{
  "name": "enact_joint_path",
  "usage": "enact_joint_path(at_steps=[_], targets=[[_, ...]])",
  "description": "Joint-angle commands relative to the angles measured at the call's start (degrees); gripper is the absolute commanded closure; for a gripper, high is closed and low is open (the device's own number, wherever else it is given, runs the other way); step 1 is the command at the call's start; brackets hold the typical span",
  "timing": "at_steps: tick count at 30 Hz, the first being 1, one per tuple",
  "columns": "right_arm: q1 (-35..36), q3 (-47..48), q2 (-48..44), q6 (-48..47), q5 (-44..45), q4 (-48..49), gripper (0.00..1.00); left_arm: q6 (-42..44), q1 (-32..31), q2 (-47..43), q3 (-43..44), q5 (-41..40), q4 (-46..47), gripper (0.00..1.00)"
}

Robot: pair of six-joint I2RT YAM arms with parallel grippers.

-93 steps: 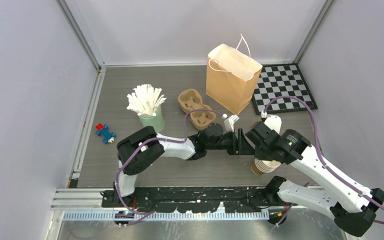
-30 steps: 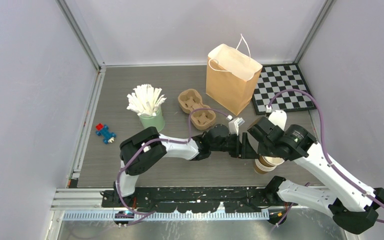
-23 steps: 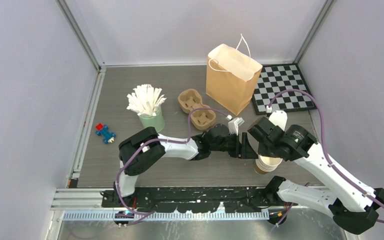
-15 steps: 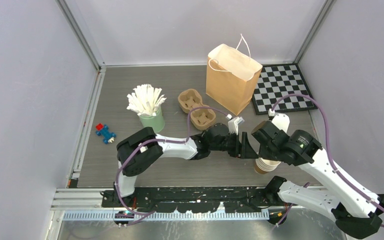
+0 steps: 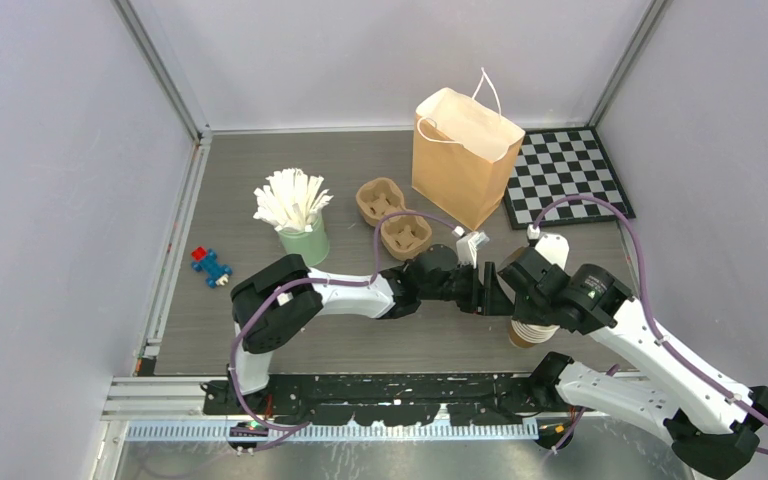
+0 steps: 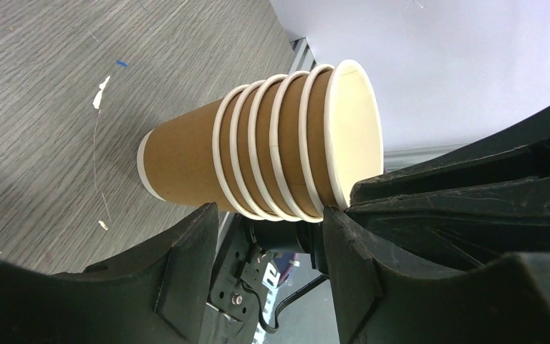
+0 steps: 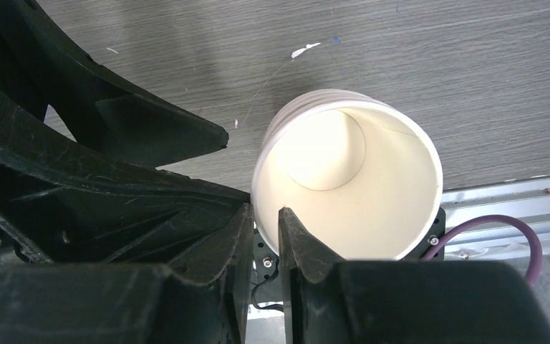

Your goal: Pack the takeout coffee

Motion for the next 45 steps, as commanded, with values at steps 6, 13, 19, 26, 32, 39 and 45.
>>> enact_joint_path(at_steps=[6, 13, 19, 26, 32, 39, 45], targets=[[0.3, -0.2, 0.4, -0.8, 0.1, 1.3, 0.76, 0.3, -0.2, -1.9, 2.7, -0.6, 0.5, 0.43], [0.3, -0.5, 0.0, -0.1, 0.5, 1.3, 0.81, 0.5, -0.2, -1.4, 2.8, -0.8, 0.7, 0.42], [0.3, 0.1, 0.8, -0.1, 0.9, 1.4, 1.00, 0.5, -0.2, -1.4, 2.7, -0.8, 1.0, 0.43], [0.3, 0.1, -2.1, -1.7, 0.9, 3.3, 1.00, -1.0, 0.9, -3.5, 0.7, -1.1, 1.6, 0.43], [0.3, 1.8, -0.2, 0.8, 3.2, 6.3, 1.00, 0.2, 2.9, -8.5, -3.9, -2.8, -0.4, 0.43], [0.3, 3.1, 6.1, 4.2, 2.5, 13.0, 1.00, 2.5, 3.1, -14.3, -9.3, -6.1, -3.6, 0.42], [0.3, 3.9, 8.3, 5.8, 3.0, 14.7, 1.00, 1.5, 3.2, -13.0, -9.7, -4.9, -0.8, 0.42]])
